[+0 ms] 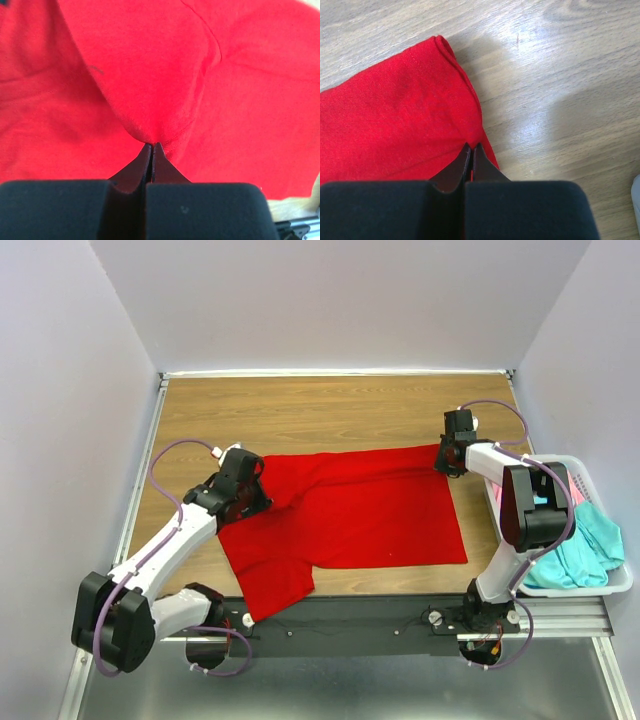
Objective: Fold and stack the t-shirts
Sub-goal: Fold the tshirt
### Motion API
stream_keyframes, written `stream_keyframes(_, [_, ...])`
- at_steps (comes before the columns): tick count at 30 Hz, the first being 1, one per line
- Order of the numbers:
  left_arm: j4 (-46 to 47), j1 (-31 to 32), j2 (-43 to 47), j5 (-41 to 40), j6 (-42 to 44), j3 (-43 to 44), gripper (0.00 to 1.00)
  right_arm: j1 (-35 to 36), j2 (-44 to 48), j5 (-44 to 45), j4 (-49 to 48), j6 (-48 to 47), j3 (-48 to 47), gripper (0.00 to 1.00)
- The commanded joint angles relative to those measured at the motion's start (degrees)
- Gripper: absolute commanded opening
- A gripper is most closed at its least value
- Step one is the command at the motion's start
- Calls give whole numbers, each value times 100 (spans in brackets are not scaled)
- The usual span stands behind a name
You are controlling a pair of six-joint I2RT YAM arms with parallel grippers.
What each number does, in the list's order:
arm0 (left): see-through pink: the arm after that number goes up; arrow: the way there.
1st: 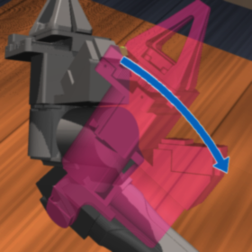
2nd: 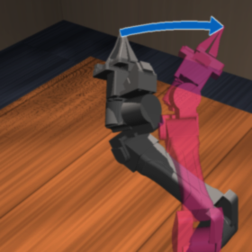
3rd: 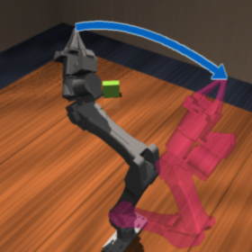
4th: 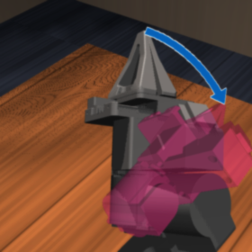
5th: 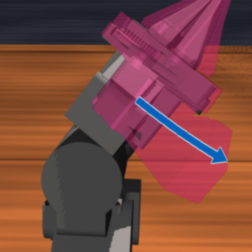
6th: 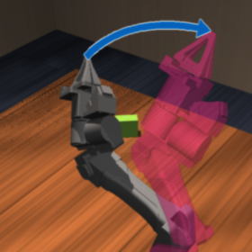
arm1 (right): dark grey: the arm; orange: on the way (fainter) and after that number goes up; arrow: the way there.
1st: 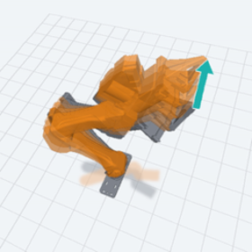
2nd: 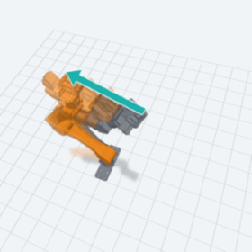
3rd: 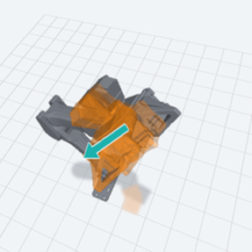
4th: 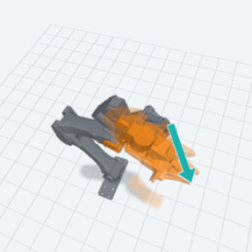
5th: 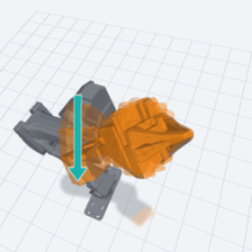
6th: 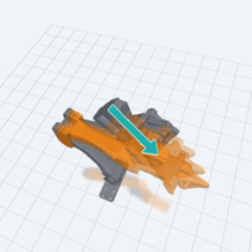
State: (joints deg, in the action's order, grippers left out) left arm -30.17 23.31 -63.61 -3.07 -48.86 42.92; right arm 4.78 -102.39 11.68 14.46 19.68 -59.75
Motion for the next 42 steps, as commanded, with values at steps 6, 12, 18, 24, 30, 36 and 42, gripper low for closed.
stream_keyframes(6, [-41,332,-55,-44,-308,15,0,-38,-405,-149,523,36,165,3])
stream_keyframes(12, [29,332,-2,-97,-378,-196,3,-47,-413,-140,532,44,174,4])
stream_keyframes(18, [3,323,42,-246,-370,-135,51,-47,-317,-61,680,45,148,11])
stream_keyframes(24, [-103,-333,121,-896,287,269,78,-47,121,141,945,-8,68,37])
stream_keyframes(30, [835,-1442,-316,-879,1167,270,79,-47,518,141,1077,1,-168,47])
stream_keyframes(36, [1602,-1733,-1696,-871,1651,770,74,-47,536,-139,1050,-8,-660,47])
stream_keyframes(42, [1866,-1830,-2865,-818,1968,1428,51,-56,124,-877,761,44,-951,42])
